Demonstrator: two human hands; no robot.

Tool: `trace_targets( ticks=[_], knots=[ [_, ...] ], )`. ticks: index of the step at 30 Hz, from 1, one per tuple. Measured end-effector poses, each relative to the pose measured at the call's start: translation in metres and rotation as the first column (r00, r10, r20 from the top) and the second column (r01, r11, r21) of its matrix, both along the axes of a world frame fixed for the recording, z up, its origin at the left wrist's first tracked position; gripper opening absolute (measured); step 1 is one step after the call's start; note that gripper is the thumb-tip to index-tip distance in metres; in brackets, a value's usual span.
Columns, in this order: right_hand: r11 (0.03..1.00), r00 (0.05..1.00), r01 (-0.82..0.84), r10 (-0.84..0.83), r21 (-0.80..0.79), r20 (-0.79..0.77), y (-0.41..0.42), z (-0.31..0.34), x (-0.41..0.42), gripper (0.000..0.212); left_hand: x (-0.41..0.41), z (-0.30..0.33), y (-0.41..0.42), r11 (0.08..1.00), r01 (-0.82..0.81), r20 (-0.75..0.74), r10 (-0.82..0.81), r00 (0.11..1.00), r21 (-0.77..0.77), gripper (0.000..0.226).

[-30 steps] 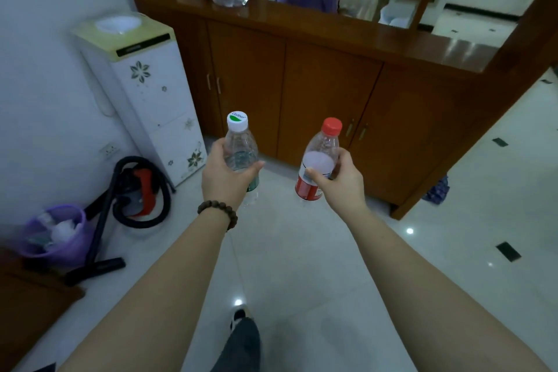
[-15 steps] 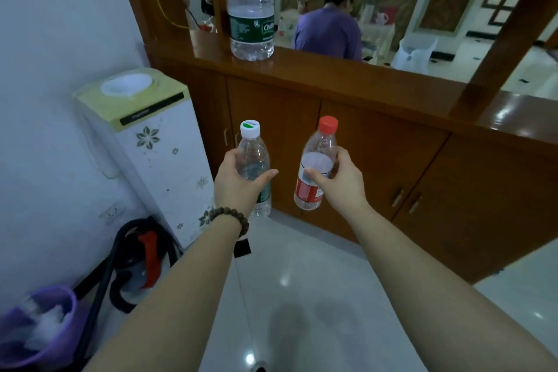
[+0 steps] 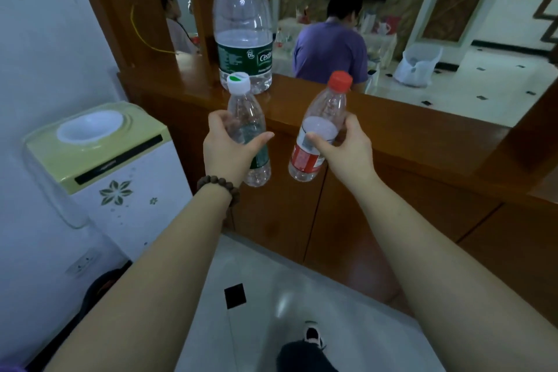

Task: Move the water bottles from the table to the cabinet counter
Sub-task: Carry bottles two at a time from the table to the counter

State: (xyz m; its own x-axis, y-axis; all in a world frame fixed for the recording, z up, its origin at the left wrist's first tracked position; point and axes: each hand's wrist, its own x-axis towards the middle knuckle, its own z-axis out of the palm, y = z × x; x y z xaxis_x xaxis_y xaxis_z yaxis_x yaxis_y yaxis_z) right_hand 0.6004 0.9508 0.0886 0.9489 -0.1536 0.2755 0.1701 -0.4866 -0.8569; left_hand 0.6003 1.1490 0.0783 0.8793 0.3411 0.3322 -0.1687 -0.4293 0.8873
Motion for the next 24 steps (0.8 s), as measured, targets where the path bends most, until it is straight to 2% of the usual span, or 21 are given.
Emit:
trace_targets(
  ticks=[5, 14, 16, 24],
  knots=[
    [0.999, 0.997, -0.029, 0.031, -0.023, 0.077, -0.018, 0.025, 0.101, 0.067, 0.096, 0.020, -0.010, 0.998, -0.046, 0.074, 0.043, 0.996, 0.037, 0.075],
    [0.988, 0.986, -0.139, 0.145, -0.065, 0.086, -0.029, 0.048, 0.268, 0.066, 0.231, 0.036, -0.036, 0.989, -0.126, 0.095, 0.119, 0.988, 0.076, 0.080],
    [0.985, 0.984, -0.160, 0.165, -0.064, 0.072, -0.027, 0.047, 0.296, 0.065, 0.252, 0.035, -0.038, 0.986, -0.155, 0.077, 0.150, 0.986, 0.067, 0.084],
    [0.975, 0.976, -0.217, 0.218, -0.056, 0.004, -0.013, 0.031, 0.362, 0.058, 0.314, 0.023, -0.047, 0.976, -0.183, 0.033, 0.180, 0.983, 0.118, 0.074]
  ],
)
